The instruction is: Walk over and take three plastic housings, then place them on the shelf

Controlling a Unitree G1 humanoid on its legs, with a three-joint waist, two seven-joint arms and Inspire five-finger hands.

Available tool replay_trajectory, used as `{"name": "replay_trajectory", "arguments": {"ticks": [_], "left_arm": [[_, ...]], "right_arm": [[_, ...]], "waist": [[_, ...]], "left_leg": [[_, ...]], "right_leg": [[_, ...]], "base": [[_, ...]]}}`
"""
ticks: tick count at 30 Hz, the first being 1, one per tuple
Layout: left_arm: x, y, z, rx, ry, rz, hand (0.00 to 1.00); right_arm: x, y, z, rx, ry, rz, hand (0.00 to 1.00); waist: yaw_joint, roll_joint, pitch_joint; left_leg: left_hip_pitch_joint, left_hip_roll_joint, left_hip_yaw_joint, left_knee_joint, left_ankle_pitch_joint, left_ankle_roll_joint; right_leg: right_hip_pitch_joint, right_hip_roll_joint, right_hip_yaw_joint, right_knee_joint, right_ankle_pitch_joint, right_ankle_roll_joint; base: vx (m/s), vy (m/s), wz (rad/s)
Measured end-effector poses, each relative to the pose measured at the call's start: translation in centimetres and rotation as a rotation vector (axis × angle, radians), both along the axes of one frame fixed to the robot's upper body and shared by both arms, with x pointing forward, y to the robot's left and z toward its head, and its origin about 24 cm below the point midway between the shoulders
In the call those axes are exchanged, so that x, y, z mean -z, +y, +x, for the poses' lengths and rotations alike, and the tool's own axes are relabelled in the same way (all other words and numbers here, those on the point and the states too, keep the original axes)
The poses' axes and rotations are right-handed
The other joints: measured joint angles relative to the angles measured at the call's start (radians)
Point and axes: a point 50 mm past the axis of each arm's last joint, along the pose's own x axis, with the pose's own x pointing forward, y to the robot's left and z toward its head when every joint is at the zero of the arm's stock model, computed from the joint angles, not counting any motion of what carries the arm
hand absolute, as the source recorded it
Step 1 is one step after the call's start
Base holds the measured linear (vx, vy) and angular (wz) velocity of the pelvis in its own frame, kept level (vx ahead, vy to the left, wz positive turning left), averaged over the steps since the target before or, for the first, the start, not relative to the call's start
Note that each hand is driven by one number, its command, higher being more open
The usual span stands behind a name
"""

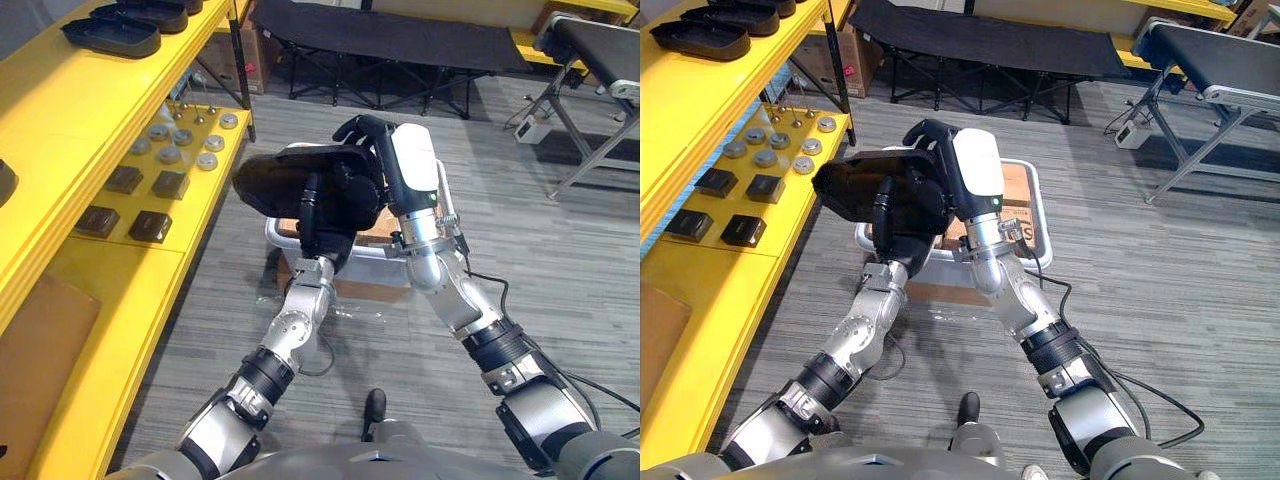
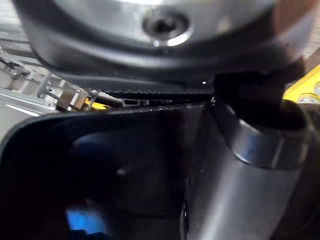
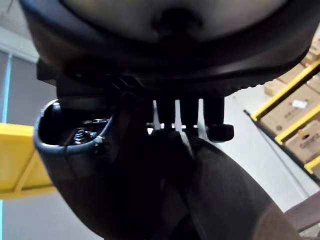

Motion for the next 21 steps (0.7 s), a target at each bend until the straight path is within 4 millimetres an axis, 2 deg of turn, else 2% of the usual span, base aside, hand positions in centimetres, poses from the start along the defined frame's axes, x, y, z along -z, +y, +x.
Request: {"name": "replay_trajectory", "arguments": {"ticks": [1, 9, 13, 14, 17, 21], "left_arm": [[-0.2, 0.5, 0.2, -0.026, -0.01, -0.01, 0.0], [-0.8, 0.4, 0.1, -0.07, -0.059, -0.023, 0.0], [-1.1, 0.4, -0.6, -0.13, -0.082, -0.066, 0.0], [-1.1, 0.4, -0.7, -0.134, -0.08, -0.068, 0.0], [-0.9, 0.4, -0.9, -0.147, -0.064, -0.069, 0.0], [-1.0, 1.0, -1.5, -0.195, -0.021, -0.043, 0.0]], "right_arm": [[0.2, 0.3, -0.3, -0.006, 0.002, 0.018, 0.0], [0.3, 1.3, -1.1, -0.027, -0.015, 0.087, 0.0], [0.2, 2.3, -1.9, -0.068, -0.024, 0.13, 0.0], [0.2, 2.4, -2.0, -0.07, -0.023, 0.13, 1.0], [0.6, 2.4, -2.2, -0.092, 0.006, 0.158, 1.0], [2.7, 2.3, -3.8, -0.186, 0.104, 0.266, 1.0]], "waist": [[-0.001, 0.0, -0.001], [-0.002, 0.0, -0.014], [-0.004, 0.006, -0.031], [-0.004, 0.008, -0.034], [-0.001, 0.016, -0.039], [-0.002, 0.019, -0.042]], "left_leg": [[0.0, 0.0, 0.0, 0.0, -0.001, 0.0], [-0.001, 0.0, 0.001, 0.004, -0.007, 0.0], [-0.004, -0.001, 0.007, 0.036, -0.031, 0.0], [-0.004, -0.001, 0.007, 0.037, -0.031, 0.0], [-0.006, -0.001, 0.005, 0.037, -0.031, 0.0], [-0.007, -0.001, 0.006, 0.036, -0.032, 0.0]], "right_leg": [[0.0, 0.0, 0.0, 0.0, 0.0, 0.0], [0.001, 0.0, -0.003, 0.0, 0.0, 0.0], [0.007, -0.005, -0.003, 0.0, 0.0, 0.0], [0.006, -0.005, -0.003, 0.0, 0.0, 0.0], [0.005, -0.005, -0.005, 0.0, -0.001, 0.0], [0.003, -0.006, -0.008, 0.0, -0.003, -0.003]], "base": [[0.0, 0.0, 0.0], [0.0, 0.0, 0.0], [-0.01, 0.012, -0.05], [0.0, 0.0, 0.0], [0.0, 0.0, 0.0], [0.0, 0.0, 0.0]]}}
